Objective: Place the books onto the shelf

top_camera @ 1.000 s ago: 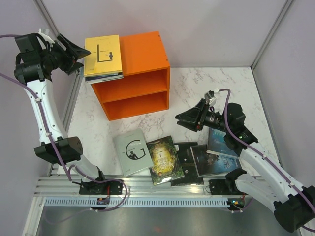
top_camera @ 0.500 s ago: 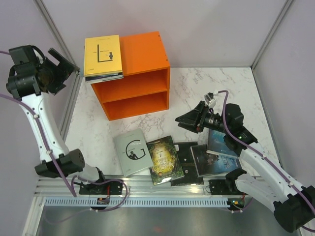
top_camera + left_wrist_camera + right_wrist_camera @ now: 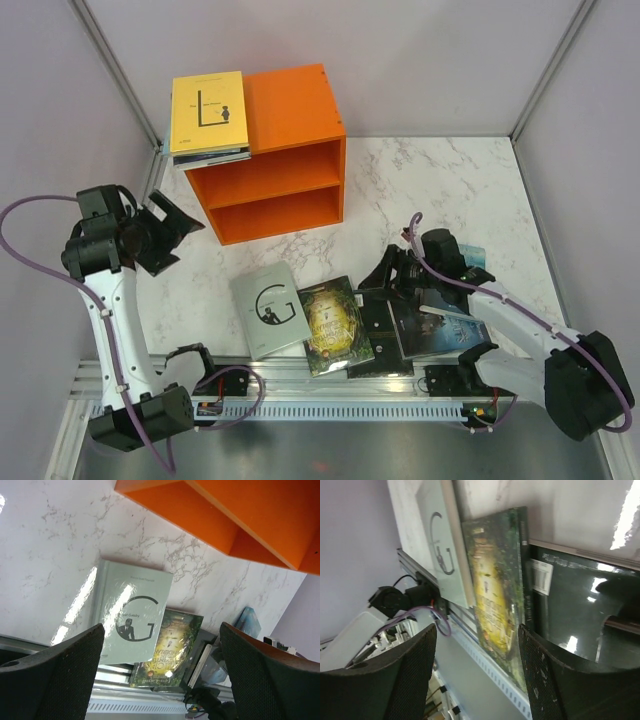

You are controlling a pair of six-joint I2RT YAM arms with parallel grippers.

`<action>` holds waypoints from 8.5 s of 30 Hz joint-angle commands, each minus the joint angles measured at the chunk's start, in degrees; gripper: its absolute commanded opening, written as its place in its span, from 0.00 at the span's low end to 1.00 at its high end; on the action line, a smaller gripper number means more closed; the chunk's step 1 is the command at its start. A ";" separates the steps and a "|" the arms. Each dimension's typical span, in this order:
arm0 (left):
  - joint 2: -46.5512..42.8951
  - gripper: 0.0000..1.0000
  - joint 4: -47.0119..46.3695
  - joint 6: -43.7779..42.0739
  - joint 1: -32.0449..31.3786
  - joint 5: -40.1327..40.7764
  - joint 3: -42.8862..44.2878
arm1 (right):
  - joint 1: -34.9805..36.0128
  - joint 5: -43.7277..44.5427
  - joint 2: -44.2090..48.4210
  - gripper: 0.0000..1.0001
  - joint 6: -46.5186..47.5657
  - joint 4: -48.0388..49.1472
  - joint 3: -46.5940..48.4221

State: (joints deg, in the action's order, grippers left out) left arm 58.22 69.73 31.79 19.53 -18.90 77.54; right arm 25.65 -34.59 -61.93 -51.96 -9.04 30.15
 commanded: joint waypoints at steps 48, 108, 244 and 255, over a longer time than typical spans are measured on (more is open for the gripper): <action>-7.50 0.93 -5.31 3.19 -0.98 -5.10 -9.69 | 9.86 7.35 -15.75 0.74 1.08 22.73 -20.22; -18.13 0.94 -24.45 8.80 -8.00 -24.69 -29.25 | 18.92 22.46 -0.58 0.00 -0.95 3.08 3.06; -35.98 0.96 0.22 24.20 -50.03 20.65 -8.55 | 20.05 13.49 -16.99 0.00 -25.20 36.97 28.55; -34.66 0.96 2.60 22.44 -50.12 19.16 -7.40 | 19.88 17.79 -34.98 0.00 -24.41 40.24 41.80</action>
State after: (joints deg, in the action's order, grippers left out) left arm 22.35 71.05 56.58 -30.35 -0.08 68.93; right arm 45.58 -19.51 -94.00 -77.28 21.87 64.62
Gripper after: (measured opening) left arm 0.964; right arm 0.218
